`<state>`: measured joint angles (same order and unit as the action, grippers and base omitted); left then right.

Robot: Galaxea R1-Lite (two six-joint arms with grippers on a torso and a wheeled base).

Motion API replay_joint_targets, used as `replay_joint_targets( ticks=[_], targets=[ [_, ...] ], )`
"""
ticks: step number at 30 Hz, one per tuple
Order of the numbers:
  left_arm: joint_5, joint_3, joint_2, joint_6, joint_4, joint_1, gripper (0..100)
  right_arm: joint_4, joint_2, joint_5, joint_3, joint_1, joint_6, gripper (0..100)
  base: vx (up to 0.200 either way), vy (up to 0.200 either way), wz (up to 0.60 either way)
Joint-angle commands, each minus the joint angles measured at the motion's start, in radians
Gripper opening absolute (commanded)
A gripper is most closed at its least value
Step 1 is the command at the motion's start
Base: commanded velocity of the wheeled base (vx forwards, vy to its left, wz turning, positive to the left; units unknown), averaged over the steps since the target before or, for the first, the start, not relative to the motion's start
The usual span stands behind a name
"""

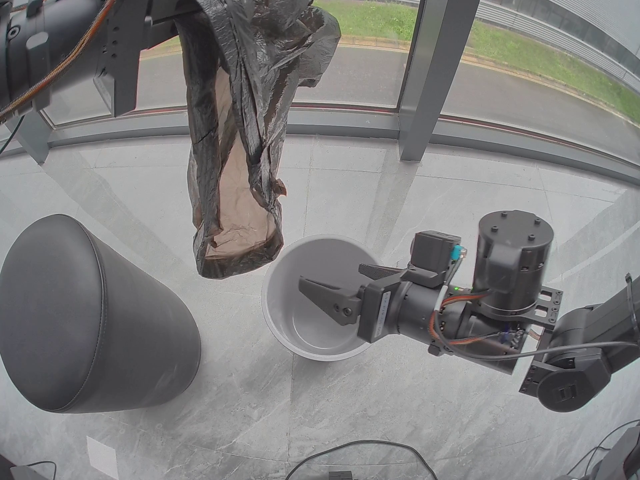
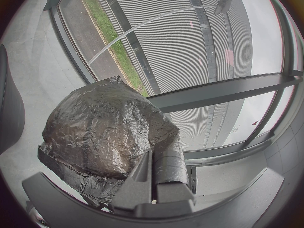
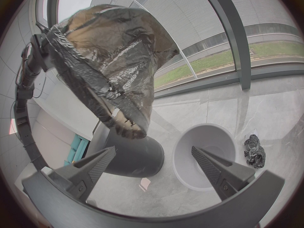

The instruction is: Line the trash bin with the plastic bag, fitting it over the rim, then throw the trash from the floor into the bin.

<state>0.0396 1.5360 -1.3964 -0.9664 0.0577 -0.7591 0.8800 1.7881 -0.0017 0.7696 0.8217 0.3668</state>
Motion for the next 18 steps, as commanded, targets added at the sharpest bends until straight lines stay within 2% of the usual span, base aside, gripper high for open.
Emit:
replay_joint_targets(
  ticks=[1, 10, 16, 18],
  targets=[
    [-0.004, -0.028, 0.002, 0.003, -0.007, -0.022, 0, -0.001, 0.100, -0.040, 0.068, 0.040, -0.005, 100, 0.000, 0.000, 0.00],
    [-0.004, -0.059, 0.010, 0.034, -0.015, -0.020, 0, -0.003, 0.090, -0.046, 0.057, 0.047, -0.006, 100, 0.000, 0.000, 0.00],
    [-0.003, -0.060, 0.008, 0.034, -0.015, -0.020, 0, -0.001, 0.096, -0.047, 0.059, 0.048, -0.006, 100, 0.000, -0.200, 0.00],
    [-0.003, -0.060, 0.008, 0.035, -0.015, -0.020, 0, -0.001, 0.096, -0.046, 0.057, 0.047, -0.008, 100, 0.000, 0.000, 0.00]
  ],
)
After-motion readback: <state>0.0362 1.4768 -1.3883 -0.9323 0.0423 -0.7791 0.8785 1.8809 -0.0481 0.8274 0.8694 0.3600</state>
